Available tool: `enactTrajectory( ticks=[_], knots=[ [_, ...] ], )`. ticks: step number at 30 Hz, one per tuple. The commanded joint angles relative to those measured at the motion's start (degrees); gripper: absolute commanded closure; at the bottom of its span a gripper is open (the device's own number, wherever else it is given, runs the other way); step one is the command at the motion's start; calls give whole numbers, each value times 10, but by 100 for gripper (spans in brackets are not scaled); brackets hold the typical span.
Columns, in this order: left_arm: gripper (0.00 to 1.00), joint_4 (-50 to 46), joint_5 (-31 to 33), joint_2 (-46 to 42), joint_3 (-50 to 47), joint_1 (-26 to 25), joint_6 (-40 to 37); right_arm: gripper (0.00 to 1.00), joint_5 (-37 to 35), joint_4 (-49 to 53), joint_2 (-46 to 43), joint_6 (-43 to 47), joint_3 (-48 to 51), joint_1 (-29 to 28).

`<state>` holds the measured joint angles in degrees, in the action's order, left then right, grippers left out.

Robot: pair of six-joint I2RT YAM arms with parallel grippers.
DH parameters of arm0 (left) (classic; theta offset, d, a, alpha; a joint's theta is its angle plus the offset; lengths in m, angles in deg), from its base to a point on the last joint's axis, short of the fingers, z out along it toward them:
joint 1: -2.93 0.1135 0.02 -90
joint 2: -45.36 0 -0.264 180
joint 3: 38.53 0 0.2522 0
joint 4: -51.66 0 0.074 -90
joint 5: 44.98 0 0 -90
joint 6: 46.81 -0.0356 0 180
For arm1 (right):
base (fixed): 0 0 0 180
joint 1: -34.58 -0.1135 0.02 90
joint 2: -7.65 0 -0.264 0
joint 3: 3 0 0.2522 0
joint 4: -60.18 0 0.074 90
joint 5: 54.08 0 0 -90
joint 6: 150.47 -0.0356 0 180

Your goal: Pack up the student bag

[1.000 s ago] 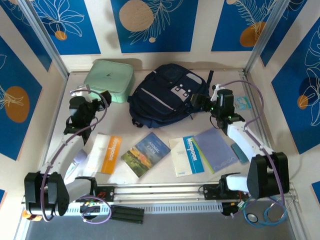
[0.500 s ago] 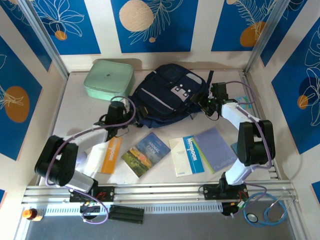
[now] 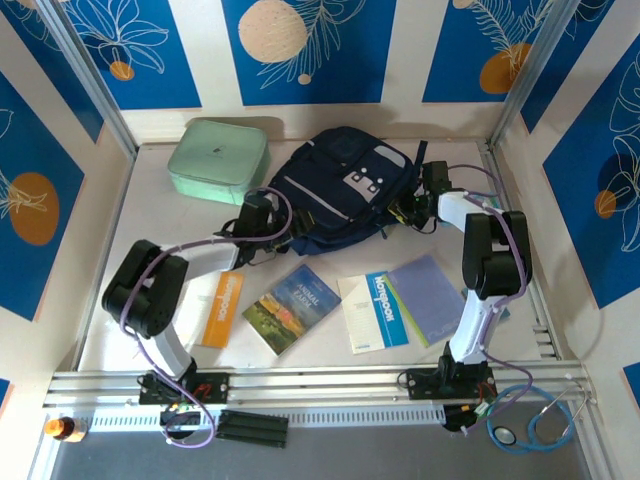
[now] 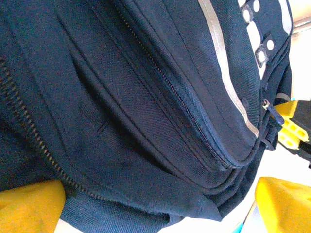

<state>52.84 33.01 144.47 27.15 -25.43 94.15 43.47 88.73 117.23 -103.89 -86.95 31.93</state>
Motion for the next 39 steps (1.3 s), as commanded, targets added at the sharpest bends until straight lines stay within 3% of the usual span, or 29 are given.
enactTrajectory(
  ticks=[1,11,19,23,28,34,39],
  knots=[
    [0,4,-43,36,46,0,-25,87,53,22,-7,34,6,-4],
    [0,-57,-29,79,115,40,-62,94,117,1,-140,33,148,-28],
    [0,-239,130,-48,102,32,-142,95,87,-46,-216,-65,153,-85],
    [1,-328,215,-121,87,-24,-152,95,47,-63,-243,-110,145,-111],
    [3,-376,289,-151,95,-141,-132,95,40,-59,-244,-135,117,-134],
    [14,-324,270,-79,154,-239,-146,96,63,-40,-237,-150,81,-138],
    [24,-291,257,-5,198,-262,-141,96,79,-26,-234,-160,60,-139]
  ],
)
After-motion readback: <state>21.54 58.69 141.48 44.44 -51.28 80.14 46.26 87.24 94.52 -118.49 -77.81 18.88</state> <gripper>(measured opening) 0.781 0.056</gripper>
